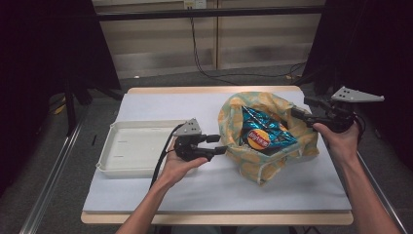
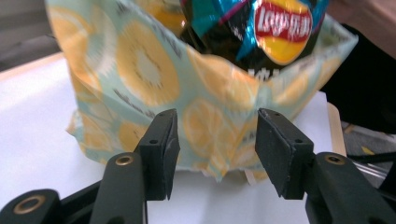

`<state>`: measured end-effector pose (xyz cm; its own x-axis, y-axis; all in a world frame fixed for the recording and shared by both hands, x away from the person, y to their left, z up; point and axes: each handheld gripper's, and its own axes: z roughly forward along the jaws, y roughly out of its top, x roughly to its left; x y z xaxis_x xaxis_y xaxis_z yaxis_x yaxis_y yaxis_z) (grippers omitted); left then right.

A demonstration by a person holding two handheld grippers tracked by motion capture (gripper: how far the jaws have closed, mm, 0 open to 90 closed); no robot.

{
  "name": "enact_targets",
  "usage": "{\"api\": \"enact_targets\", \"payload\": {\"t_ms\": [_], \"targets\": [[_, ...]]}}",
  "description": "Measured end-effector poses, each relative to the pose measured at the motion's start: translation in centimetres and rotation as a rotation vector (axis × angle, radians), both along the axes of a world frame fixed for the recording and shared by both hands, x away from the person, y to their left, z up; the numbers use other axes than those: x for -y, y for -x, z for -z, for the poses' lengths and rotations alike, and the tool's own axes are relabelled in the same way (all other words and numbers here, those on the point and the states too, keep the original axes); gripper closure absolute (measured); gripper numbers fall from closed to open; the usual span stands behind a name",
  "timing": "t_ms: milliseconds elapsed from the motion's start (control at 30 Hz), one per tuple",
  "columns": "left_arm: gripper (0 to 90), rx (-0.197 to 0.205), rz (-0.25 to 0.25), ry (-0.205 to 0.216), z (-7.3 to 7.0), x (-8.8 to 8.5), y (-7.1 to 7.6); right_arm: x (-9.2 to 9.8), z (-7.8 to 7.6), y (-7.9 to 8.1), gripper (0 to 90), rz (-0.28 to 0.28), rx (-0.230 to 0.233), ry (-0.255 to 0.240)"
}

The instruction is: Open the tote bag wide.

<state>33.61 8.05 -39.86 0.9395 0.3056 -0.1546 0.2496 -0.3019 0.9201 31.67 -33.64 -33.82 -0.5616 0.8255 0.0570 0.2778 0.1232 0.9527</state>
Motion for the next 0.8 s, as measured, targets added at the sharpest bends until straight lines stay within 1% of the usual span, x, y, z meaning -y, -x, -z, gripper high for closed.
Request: {"api": "enact_targets", "payload": {"t_ms": [67,100,133,200,233,267,300,333,367,400,433,533,567,633,700,767,800], "targets": [[49.5,0.001,-0.009,0.009,-0.4,-0.2,-0.2,0.2,-0.2,0.2,28.6,-0.008,0.004,-0.011],[50.0,0.001,-0.009,0.009,-0.4,-0.2,-0.2,0.2,-0.3,0.3,28.2,-0.002,0.003,-0.014],[50.5,0.011,-0.006,0.019,-0.8,-0.2,-0.3,0.4,-0.3,0.4,28.0,-0.006,0.012,-0.016],[50.6,0.017,0.002,0.034,-1.4,0.0,-0.5,0.4,-0.3,0.6,28.1,-0.004,0.016,-0.022],[50.5,0.023,0.004,0.032,-1.7,0.2,-0.7,0.4,-0.3,0.7,28.0,0.002,0.018,-0.022],[50.3,0.029,0.001,0.033,-2.0,0.5,-0.8,0.4,-0.3,0.7,28.1,0.0,0.022,-0.029],[50.2,0.031,0.016,0.047,-2.4,0.8,-1.1,0.5,-0.2,0.8,28.1,-0.005,0.023,-0.03],[49.9,0.029,0.018,0.056,-2.6,1.1,-1.2,0.5,-0.1,0.8,28.1,-0.003,0.021,-0.03],[49.9,0.034,0.025,0.058,-3.0,1.6,-1.5,0.4,0.0,0.9,28.1,-0.004,0.02,-0.03],[49.2,0.035,0.028,0.052,-3.2,1.8,-1.7,0.4,0.1,0.9,28.0,-0.008,0.02,-0.037],[48.4,0.036,0.03,0.057,-3.4,2.2,-2.0,0.3,0.2,0.9,28.0,-0.013,0.023,-0.035],[46.2,0.028,0.04,0.078,-4.0,3.3,-2.9,0.0,0.6,1.0,28.0,-0.017,0.026,-0.028],[45.9,0.019,0.039,0.083,-4.2,3.8,-3.2,-0.2,0.8,1.1,28.0,-0.012,0.022,-0.029],[44.6,0.026,0.043,0.082,-4.4,4.4,-3.6,-0.4,1.0,1.0,28.0,-0.02,0.025,-0.023],[42.6,0.021,0.048,0.083,-4.6,5.1,-4.1,-0.6,1.2,1.1,27.5,-0.021,0.025,-0.01],[41.9,0.015,0.053,0.084,-4.8,5.5,-4.4,-0.7,1.3,1.1,27.4,-0.024,0.022,-0.011],[41.4,0.019,0.057,0.084,-4.9,5.7,-4.5,-0.7,1.2,1.1,27.2,-0.024,0.025,-0.009]]}}
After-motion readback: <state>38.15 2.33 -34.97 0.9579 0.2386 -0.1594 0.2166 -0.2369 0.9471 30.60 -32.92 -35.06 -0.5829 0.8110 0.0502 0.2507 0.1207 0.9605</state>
